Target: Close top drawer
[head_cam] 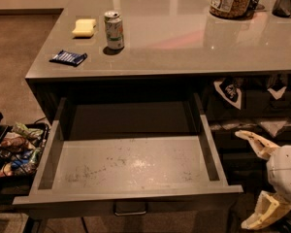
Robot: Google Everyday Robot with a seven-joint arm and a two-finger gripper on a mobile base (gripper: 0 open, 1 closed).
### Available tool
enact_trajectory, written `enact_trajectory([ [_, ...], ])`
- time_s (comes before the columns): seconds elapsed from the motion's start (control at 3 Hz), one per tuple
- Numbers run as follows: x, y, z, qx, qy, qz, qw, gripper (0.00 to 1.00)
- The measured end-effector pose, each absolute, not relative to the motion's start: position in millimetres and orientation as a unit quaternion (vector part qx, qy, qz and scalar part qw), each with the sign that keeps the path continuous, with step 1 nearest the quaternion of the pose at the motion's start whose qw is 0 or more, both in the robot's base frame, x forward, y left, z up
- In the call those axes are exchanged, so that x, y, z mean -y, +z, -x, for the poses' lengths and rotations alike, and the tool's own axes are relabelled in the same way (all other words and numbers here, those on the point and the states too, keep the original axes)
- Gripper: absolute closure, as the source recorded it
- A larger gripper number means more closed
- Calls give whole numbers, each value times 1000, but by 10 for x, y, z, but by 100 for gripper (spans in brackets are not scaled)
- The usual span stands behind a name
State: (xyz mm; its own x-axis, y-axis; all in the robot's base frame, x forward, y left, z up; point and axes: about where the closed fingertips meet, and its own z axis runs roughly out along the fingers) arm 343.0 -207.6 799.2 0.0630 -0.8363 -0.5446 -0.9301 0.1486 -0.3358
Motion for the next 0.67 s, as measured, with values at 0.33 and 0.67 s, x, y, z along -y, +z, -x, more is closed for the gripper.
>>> enact_trajectory([
  [0.33, 2054, 7721, -3337, -680, 101, 642, 340, 0],
  [0.67, 2003, 7363, -3153, -677, 141, 633, 348, 0],
])
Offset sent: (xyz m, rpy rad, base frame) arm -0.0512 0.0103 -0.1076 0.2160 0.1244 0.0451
